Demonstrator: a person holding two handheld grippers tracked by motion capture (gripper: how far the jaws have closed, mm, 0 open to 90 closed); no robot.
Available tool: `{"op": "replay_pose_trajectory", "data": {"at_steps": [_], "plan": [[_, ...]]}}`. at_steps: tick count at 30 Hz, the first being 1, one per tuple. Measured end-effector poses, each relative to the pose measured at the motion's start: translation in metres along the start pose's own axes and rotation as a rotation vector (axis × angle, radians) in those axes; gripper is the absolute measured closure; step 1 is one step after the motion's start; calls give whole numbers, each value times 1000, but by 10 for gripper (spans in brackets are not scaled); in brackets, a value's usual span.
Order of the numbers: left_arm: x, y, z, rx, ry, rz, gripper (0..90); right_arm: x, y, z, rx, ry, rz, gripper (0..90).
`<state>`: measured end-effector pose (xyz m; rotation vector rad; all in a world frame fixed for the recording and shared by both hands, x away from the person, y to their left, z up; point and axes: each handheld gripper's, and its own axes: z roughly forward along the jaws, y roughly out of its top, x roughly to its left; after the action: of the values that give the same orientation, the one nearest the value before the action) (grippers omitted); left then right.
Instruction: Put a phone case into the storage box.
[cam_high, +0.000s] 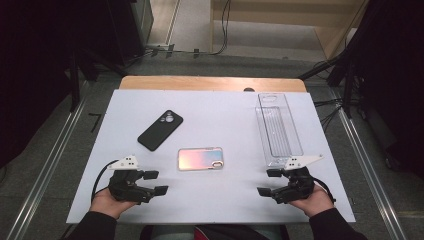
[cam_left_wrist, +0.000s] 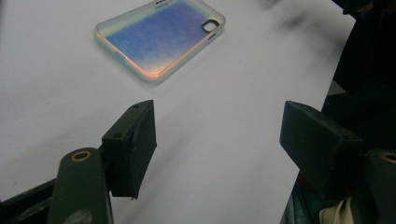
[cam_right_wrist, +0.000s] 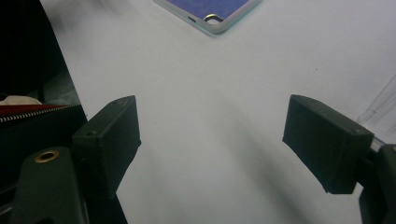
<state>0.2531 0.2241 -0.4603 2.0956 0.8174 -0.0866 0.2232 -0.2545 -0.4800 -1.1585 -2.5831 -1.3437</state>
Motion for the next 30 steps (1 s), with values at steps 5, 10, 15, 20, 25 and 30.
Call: {"op": "replay_pose_trajectory", "data": {"at_steps": [5,10,15,20,25,30], "plan": [[1,1,1,-2,1,-8,278,-2,-2,-1,-7,1,19,169],[-1,4,1,-11,6,0,278,-3,-3,-1,-10,1,25,169],[0,3,0,-12,24,-11,278,-5,-7,-4,-8,4,51,169],[2,2,-1,-25,26,-27,278,-5,-5,-5,-20,-4,43,169],[2,2,1,-20,21,-26,278,-6,-5,-6,-15,-18,48,169],[2,4,2,-18,23,-23,278,-7,-4,-7,-17,-23,48,170]]}}
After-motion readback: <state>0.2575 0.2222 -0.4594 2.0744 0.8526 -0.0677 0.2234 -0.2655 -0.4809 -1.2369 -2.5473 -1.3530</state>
